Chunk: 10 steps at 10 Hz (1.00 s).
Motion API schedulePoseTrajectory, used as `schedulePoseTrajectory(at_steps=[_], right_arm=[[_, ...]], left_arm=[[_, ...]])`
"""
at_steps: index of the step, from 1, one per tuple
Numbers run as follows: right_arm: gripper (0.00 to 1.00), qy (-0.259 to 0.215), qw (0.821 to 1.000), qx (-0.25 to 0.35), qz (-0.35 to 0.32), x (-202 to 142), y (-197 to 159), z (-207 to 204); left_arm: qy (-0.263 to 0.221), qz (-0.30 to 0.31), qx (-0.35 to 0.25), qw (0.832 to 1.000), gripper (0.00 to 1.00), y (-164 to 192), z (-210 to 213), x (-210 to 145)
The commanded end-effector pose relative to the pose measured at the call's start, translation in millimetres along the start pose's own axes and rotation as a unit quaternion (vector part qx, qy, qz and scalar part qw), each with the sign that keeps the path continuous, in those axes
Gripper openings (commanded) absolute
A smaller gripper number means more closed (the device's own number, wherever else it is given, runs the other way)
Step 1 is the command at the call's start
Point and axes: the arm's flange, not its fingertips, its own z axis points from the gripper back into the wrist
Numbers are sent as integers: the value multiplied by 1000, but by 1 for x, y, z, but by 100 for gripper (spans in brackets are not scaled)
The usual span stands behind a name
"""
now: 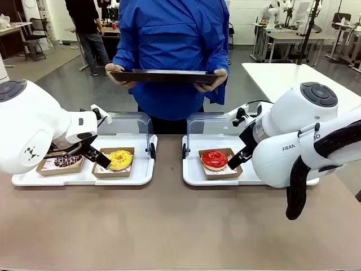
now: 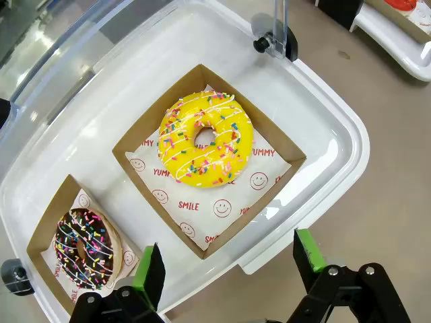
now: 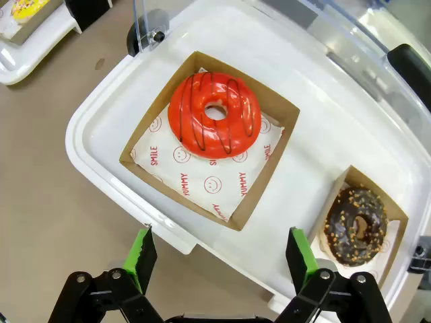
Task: Provide the desired donut to the person.
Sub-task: Pick up and lift the Paper togo box containing the Donut pointed at by the person.
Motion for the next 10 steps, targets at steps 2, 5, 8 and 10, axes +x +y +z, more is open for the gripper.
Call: schedulePoseTrajectory(at_steps=[2, 5, 8, 10], right_arm=[[100, 0, 1000, 0, 0, 0, 0, 0], [100, 0, 1000, 0, 0, 0, 0, 0], [100, 0, 1000, 0, 0, 0, 0, 0], [100, 0, 1000, 0, 0, 0, 0, 0]], left_arm=[[0, 0, 0, 1000, 100, 0, 0, 0], [0, 0, 0, 1000, 100, 0, 0, 0], [0, 0, 0, 1000, 100, 0, 0, 0], [0, 0, 0, 1000, 100, 0, 0, 0]])
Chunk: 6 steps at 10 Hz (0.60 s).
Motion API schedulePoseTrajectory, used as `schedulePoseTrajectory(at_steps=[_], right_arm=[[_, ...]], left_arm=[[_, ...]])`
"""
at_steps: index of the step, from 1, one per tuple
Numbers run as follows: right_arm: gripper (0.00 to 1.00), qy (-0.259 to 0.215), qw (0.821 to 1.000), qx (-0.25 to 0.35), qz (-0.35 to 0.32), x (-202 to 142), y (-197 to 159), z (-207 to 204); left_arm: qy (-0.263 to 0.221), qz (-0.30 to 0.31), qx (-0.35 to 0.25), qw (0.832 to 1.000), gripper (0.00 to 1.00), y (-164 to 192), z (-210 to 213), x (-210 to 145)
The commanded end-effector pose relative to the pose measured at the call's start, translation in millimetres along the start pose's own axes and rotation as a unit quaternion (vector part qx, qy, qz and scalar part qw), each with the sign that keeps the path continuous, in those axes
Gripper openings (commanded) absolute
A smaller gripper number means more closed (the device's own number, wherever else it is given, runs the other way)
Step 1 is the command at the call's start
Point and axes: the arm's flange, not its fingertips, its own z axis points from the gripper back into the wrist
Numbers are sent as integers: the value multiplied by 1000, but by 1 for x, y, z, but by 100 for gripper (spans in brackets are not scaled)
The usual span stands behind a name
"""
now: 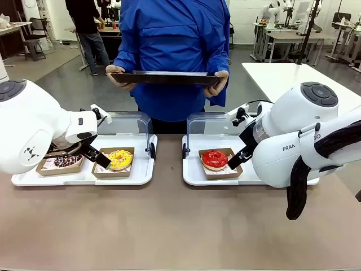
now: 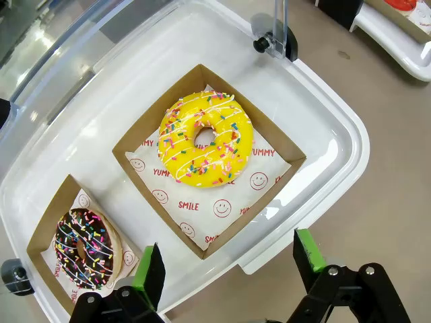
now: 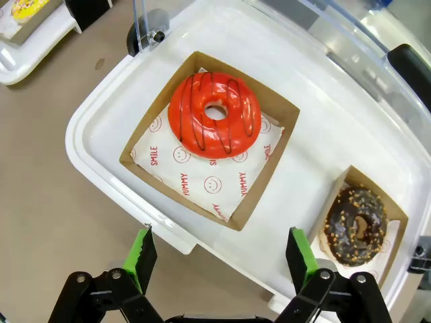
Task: Provide the desired donut to the person.
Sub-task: Pick up and lift the Paper togo box containing the Donut pointed at by the person.
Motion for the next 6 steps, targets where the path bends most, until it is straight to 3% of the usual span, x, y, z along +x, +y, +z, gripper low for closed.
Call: schedulePoseTrajectory(at_steps=[1, 2, 4, 6], right_arm=[[100, 0, 1000, 0, 0, 0, 0, 0], [100, 0, 1000, 0, 0, 0, 0, 0], [100, 2, 997, 54, 45, -20, -56, 62], [100, -24, 981, 144, 130, -61, -100, 116]], left_arm=[[0, 0, 0, 1000, 100, 0, 0, 0], [0, 0, 0, 1000, 100, 0, 0, 0], [8, -15, -42, 999, 100, 27, 48, -33], [-11, -22, -119, 993, 100, 47, 90, -94]])
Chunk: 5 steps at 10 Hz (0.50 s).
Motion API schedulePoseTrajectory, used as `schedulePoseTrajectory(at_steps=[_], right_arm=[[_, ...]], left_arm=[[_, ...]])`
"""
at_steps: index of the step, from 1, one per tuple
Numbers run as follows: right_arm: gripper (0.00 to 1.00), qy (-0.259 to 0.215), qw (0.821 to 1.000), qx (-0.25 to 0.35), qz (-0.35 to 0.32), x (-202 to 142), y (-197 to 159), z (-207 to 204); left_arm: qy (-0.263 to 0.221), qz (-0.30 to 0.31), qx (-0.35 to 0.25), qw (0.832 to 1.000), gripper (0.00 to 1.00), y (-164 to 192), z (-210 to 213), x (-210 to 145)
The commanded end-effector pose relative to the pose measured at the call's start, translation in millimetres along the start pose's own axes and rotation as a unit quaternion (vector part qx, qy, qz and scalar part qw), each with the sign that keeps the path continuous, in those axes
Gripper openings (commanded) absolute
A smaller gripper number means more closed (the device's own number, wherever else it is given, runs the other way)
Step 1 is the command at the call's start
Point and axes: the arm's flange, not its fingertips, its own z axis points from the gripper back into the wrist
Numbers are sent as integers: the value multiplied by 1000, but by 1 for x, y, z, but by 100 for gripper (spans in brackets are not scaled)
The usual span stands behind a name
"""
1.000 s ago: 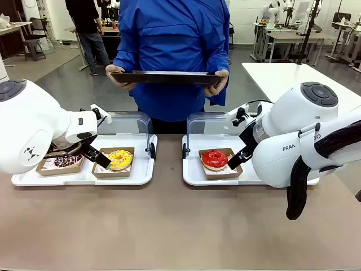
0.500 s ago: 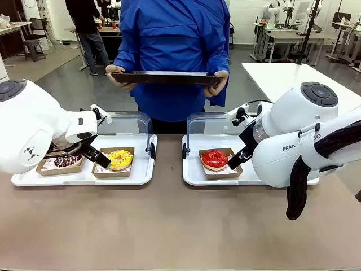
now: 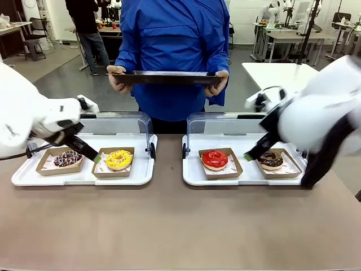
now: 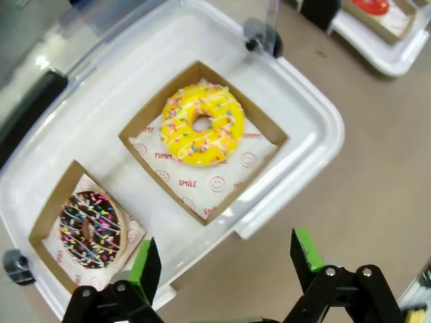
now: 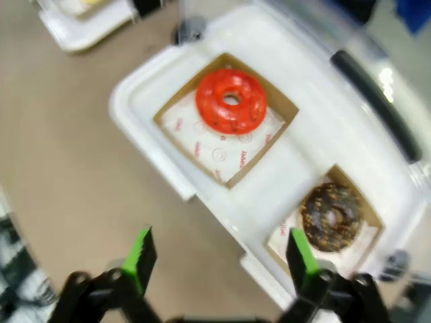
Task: Provide the desired donut to the person.
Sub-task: Pick up and lift the Paper togo box containing the Donut pointed at by the person.
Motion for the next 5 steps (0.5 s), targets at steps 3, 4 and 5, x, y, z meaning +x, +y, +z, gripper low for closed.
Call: schedulePoseTrajectory(at_steps=[3, 4, 5], right_arm=[[100, -66, 990, 79, 92, -94, -22, 97], [100, -87, 988, 82, 93, -102, -26, 107], [100, -106, 987, 77, 88, -107, -29, 111]], left_arm=[[-77, -53, -64, 994, 100, -7, 94, -164], [-94, -68, -52, 992, 100, -3, 109, -178], [-125, -81, -52, 987, 100, -8, 118, -189]])
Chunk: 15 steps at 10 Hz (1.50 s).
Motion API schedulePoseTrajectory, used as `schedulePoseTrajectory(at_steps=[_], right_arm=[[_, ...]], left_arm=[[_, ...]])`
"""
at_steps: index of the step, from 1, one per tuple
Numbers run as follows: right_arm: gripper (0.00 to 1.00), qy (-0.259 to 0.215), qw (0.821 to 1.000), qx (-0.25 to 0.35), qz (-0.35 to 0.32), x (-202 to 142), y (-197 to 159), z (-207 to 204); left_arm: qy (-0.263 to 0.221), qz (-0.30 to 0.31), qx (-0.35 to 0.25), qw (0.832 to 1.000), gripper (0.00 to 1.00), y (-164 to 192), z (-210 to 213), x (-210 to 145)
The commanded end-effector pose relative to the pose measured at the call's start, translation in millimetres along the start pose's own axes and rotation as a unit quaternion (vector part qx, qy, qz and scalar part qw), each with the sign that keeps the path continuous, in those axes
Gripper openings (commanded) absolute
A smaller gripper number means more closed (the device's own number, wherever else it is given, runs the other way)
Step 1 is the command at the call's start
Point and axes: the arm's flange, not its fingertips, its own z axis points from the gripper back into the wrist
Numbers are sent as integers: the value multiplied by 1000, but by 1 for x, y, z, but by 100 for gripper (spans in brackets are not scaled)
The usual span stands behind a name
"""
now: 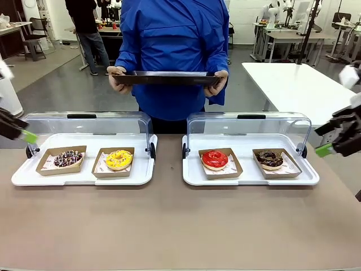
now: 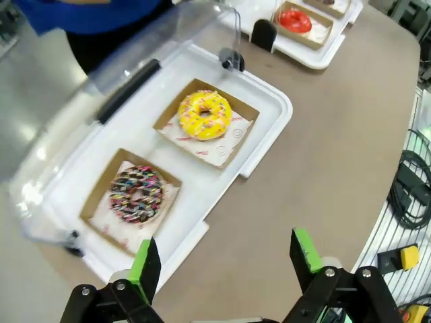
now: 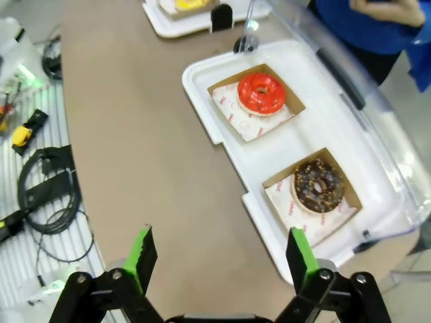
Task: Provide the desired donut to the person.
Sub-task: Pick up and lift the Paper togo box containing the Donut pointed at by the person.
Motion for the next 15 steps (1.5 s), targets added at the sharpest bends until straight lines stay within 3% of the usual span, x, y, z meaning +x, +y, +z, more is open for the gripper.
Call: schedulePoseTrajectory(at_steps=[1, 6, 15], right_arm=[[100, -33, 999, -5, -9, -11, 8, -14], [100, -86, 996, -25, -27, -6, 8, -7], [100, -135, 990, -40, -1, -7, 13, -7]], left_arm=[[-41, -22, 11, 999, 100, -97, -15, -108], [-112, -32, 50, 992, 100, -102, 3, -108], [-152, -52, 52, 986, 100, -96, 4, -105]])
